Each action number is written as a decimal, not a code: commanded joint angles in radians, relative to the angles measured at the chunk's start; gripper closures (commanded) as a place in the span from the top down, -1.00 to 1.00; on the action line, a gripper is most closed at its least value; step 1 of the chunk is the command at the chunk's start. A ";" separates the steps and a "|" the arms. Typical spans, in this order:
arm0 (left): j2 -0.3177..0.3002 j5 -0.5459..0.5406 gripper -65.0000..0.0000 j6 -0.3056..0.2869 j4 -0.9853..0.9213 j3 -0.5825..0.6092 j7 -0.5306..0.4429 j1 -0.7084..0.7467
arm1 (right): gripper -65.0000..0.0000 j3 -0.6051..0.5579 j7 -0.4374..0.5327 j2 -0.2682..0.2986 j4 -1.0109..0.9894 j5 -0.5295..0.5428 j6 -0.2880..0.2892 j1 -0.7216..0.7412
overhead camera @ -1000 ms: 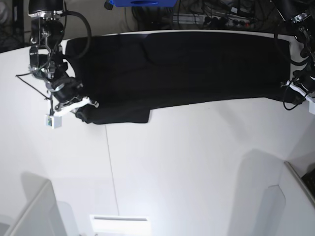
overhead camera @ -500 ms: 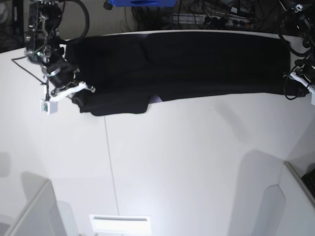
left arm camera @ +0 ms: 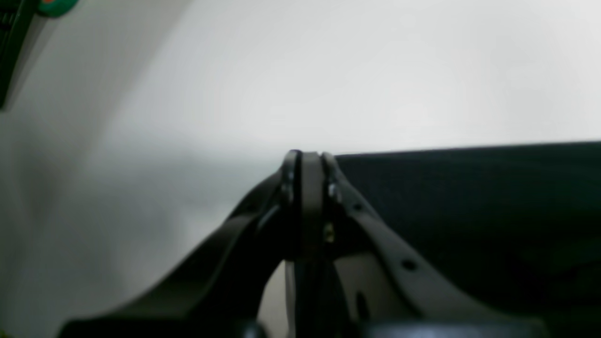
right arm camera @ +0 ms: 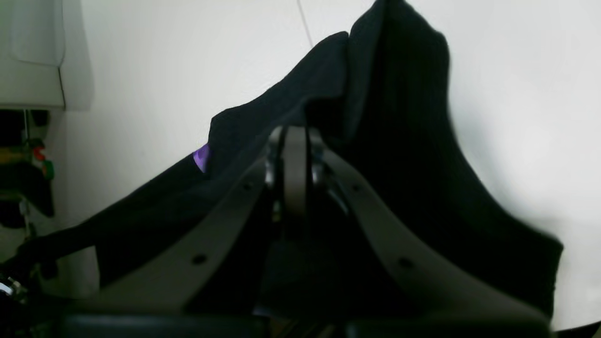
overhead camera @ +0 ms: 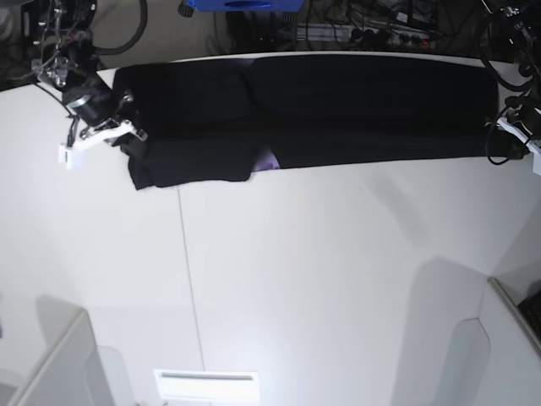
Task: Fold the T-shirt properly
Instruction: 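Lift the hem with both grippers and fold it toward the collar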
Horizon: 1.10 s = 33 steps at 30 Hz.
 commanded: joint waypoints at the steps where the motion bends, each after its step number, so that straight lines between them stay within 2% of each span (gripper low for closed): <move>1: -0.023 -0.009 -1.00 -0.001 0.029 -0.010 -0.019 -0.001 | -1.00 0.007 0.023 0.011 0.021 0.012 0.005 -0.005; 5: -0.023 -0.009 -1.00 -0.001 0.040 -0.010 -0.021 0.024 | -1.00 0.013 0.023 0.011 0.021 0.018 0.007 -0.031; 9: -0.023 -0.002 -1.00 -0.001 0.040 -0.010 -0.021 0.044 | -1.00 0.013 0.023 0.016 0.021 0.070 0.007 -0.068; 14: -0.022 -0.002 -1.00 -0.001 0.040 -0.010 -0.023 0.093 | -1.00 0.013 0.021 0.016 0.020 0.067 0.007 -0.091; 19: -0.022 -0.002 -1.00 -0.001 0.038 -0.010 -0.024 0.130 | -1.00 0.006 0.023 0.006 0.015 -0.059 0.007 -0.095; 23: -0.022 0.000 -1.00 -0.001 0.037 -0.010 -0.026 0.133 | -1.00 0.012 0.017 -0.012 0.014 -0.065 0.007 -0.100; 33: -0.022 0.001 -1.00 0.000 0.037 -0.010 -0.026 0.134 | -1.00 0.013 0.014 -0.012 0.014 -0.065 0.007 -0.124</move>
